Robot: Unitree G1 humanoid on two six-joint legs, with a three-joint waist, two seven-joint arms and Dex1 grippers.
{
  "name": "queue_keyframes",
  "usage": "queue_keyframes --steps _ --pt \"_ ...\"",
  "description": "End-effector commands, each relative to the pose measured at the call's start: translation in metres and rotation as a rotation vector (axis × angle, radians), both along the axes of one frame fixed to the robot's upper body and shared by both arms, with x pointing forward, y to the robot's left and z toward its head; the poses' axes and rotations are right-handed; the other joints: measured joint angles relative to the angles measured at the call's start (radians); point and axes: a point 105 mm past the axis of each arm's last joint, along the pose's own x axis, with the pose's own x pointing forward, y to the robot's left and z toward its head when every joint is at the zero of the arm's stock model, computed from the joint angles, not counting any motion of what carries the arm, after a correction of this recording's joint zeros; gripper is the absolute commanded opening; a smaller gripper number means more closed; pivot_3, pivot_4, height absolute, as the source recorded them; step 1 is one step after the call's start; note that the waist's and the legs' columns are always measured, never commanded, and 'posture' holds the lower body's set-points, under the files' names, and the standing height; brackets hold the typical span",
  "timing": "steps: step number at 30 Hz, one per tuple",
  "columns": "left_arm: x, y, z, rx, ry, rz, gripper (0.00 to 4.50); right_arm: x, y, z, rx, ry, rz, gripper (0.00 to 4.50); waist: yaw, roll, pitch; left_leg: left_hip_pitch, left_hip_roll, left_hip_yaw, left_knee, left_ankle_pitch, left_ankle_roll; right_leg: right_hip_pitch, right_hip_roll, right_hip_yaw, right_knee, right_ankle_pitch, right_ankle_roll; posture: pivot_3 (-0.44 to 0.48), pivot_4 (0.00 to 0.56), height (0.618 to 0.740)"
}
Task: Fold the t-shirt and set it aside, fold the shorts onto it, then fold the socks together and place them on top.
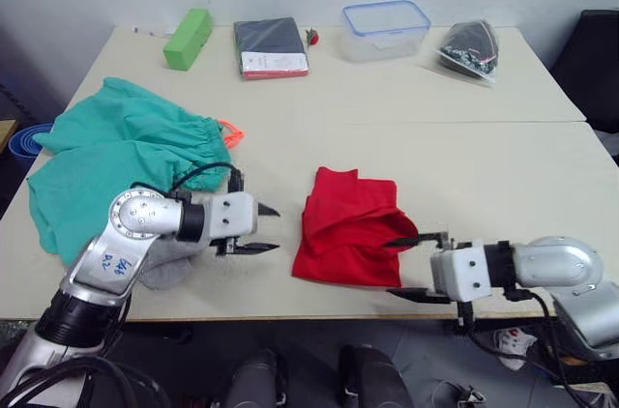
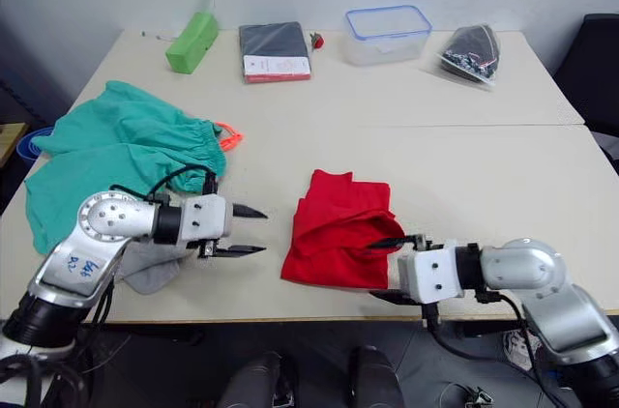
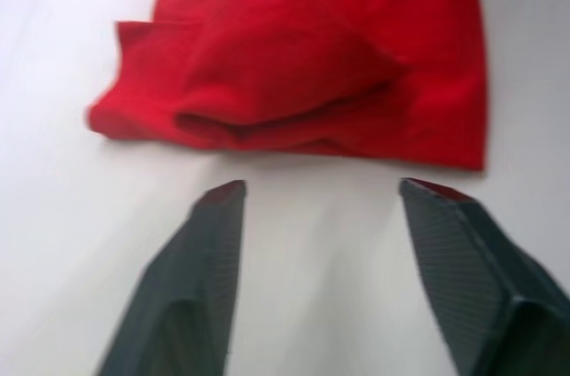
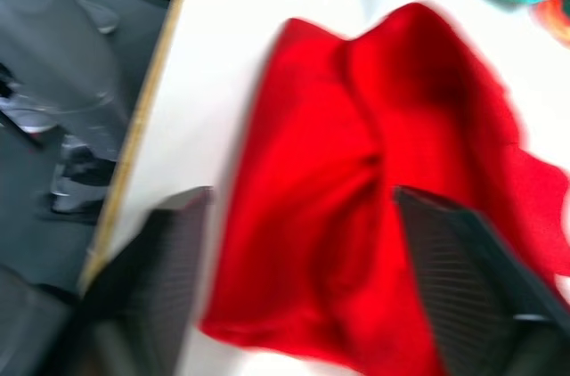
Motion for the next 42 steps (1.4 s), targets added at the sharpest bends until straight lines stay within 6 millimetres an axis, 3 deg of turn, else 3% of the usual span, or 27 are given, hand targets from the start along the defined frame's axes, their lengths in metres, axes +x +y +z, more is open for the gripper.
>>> queue_keyframes --steps 1,8,14,15,19,26,28,34,37,42 --pt "0.008 -0.009 0.008 0.033 -0.110 -0.087 3.17 0.015 -0.026 0.005 -0.066 -0.108 -0.071 3.86 -0.001 0.000 0.000 0.003 0.000 0.000 0.000 -0.001 0.000 0.003 0.000 -0.001 -0.001 0.000 0.000 0.000 0.150 0.740" --pt "0.016 -0.034 0.004 0.048 -0.175 -0.218 3.17 0.037 -0.044 -0.005 -0.092 -0.187 -0.147 3.86 -0.005 0.000 0.000 0.006 0.001 0.001 -0.001 -0.001 0.000 0.006 0.000 -0.002 -0.002 0.000 0.000 0.000 0.150 0.740" --pt "0.021 -0.048 0.001 0.024 -0.178 -0.254 3.17 0.047 -0.029 -0.008 0.013 -0.161 -0.181 3.86 -0.007 0.000 0.000 0.007 0.001 0.002 -0.001 -0.001 0.000 0.006 0.001 -0.002 -0.001 0.000 0.000 0.000 0.150 0.740" --pt "0.023 -0.050 0.002 0.011 -0.177 -0.253 2.99 0.049 -0.024 -0.007 0.041 -0.155 -0.183 3.88 -0.007 0.000 0.000 0.007 0.001 0.002 -0.001 -0.001 0.000 0.006 0.001 -0.002 -0.001 0.000 0.000 0.000 0.150 0.740" --pt "0.026 -0.054 0.003 -0.036 -0.143 -0.242 1.98 0.057 -0.008 0.002 0.132 -0.128 -0.188 2.97 -0.006 0.000 0.000 0.007 0.001 0.001 -0.001 -0.001 0.000 0.006 0.001 -0.002 0.000 0.000 0.000 0.000 0.150 0.740" --pt "0.037 -0.056 0.007 -0.111 -0.062 -0.186 0.00 0.068 -0.006 0.010 0.192 -0.052 -0.209 0.58 -0.005 0.000 0.000 0.007 0.000 0.001 0.000 -0.001 0.001 0.006 0.001 -0.003 0.000 0.000 0.000 0.000 0.150 0.740" --pt "0.041 -0.057 0.010 -0.149 -0.032 -0.164 0.00 0.073 -0.006 0.014 0.226 -0.012 -0.224 0.07 -0.005 0.000 0.000 0.006 0.000 0.001 0.000 -0.001 0.000 0.006 0.001 -0.003 0.000 0.000 0.000 0.000 0.150 0.740" --pt "0.033 -0.050 0.007 -0.086 0.032 -0.213 0.00 0.077 -0.007 0.013 0.216 0.034 -0.223 0.07 -0.007 0.000 0.000 0.006 0.001 0.000 -0.001 -0.001 0.000 0.006 0.001 -0.003 0.000 0.000 0.000 0.000 0.150 0.740" --pt "0.028 -0.042 0.012 -0.065 0.056 -0.221 0.53 0.073 -0.006 0.009 0.206 0.037 -0.215 0.00 -0.007 0.000 0.000 0.006 0.001 0.001 -0.001 -0.001 0.000 0.006 0.001 -0.003 0.000 0.000 0.000 0.000 0.150 0.740" --pt "0.018 -0.037 0.011 -0.011 0.025 -0.269 2.11 0.072 -0.007 0.008 0.207 0.035 -0.222 0.00 -0.007 0.000 0.000 0.006 0.000 0.001 -0.001 -0.001 0.000 0.006 0.000 -0.003 0.000 0.000 0.000 0.000 0.150 0.740"
